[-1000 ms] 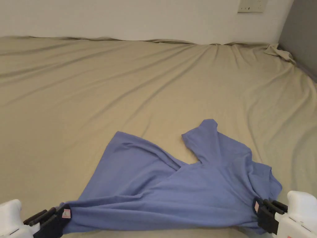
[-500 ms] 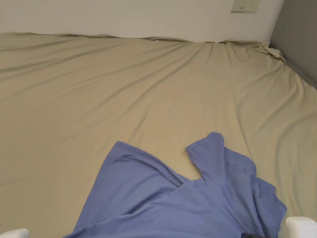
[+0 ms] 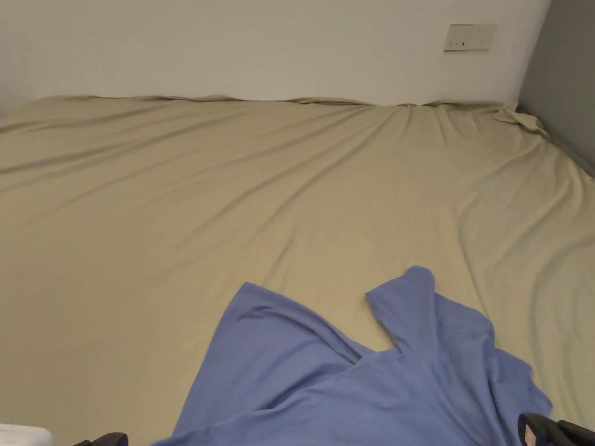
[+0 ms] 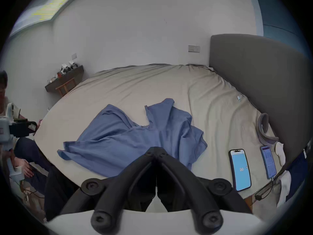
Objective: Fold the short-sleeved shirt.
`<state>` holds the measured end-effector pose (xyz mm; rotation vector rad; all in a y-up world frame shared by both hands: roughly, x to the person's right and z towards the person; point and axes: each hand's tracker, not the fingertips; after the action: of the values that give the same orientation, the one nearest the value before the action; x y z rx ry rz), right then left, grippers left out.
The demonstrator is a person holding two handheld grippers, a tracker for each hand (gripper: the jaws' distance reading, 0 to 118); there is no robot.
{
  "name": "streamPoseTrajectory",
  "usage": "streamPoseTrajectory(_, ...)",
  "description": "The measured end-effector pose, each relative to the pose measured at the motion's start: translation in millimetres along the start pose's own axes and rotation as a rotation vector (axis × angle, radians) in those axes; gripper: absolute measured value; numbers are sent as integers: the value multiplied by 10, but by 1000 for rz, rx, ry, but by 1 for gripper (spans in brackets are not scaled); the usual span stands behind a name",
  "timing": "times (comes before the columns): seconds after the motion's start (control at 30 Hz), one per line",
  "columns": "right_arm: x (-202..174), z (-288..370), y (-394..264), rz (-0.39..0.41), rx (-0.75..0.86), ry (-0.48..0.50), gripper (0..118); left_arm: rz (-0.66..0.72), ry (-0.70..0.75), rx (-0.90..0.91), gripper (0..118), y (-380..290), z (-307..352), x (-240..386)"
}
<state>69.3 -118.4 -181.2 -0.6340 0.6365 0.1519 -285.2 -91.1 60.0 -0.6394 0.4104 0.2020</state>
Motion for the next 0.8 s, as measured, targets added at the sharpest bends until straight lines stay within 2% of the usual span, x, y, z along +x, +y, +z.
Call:
streamPoseTrajectory(0.23,-5,-60,27,14,-3,7,3,71,8,-61,0,-48,-358,-166)
streamPoseTrajectory(0.27,-9,-70,35,16,-4,10,3,106,0,-64,25,-84,-463,-208)
streamPoseTrajectory(0.3,-15,-84,42,17,-7,13,3,163,-20,-73,67,-125,-579,-284)
streamPoseTrajectory(0.33,-19,-96,46,17,-8,16,3,201,-38,-115,93,-159,-718,-357)
streamPoseTrajectory(0.37,-15,-124,44,15,-10,20,3,248,-35,-177,94,-211,-921,-419)
streamPoseTrajectory(0.5,-36,-225,64,20,-28,28,3,278,51,-311,94,-432,-1473,-557)
streamPoseTrajectory(0.67,-44,-332,100,32,-43,28,3,284,0,-394,93,-603,-1819,-546)
streamPoseTrajectory(0.7,-45,-344,104,32,-44,30,3,264,-4,-384,77,-634,-1823,-520)
streamPoseTrajectory(0.73,-49,-359,106,33,-46,29,3,216,20,-351,49,-642,-1795,-476)
streamPoseTrajectory(0.77,-56,-378,108,35,-48,26,3,183,38,-325,10,-624,-1768,-452)
streamPoseTrajectory(0.8,-54,-391,107,36,-51,25,3,252,-16,-317,5,-646,-1750,-461)
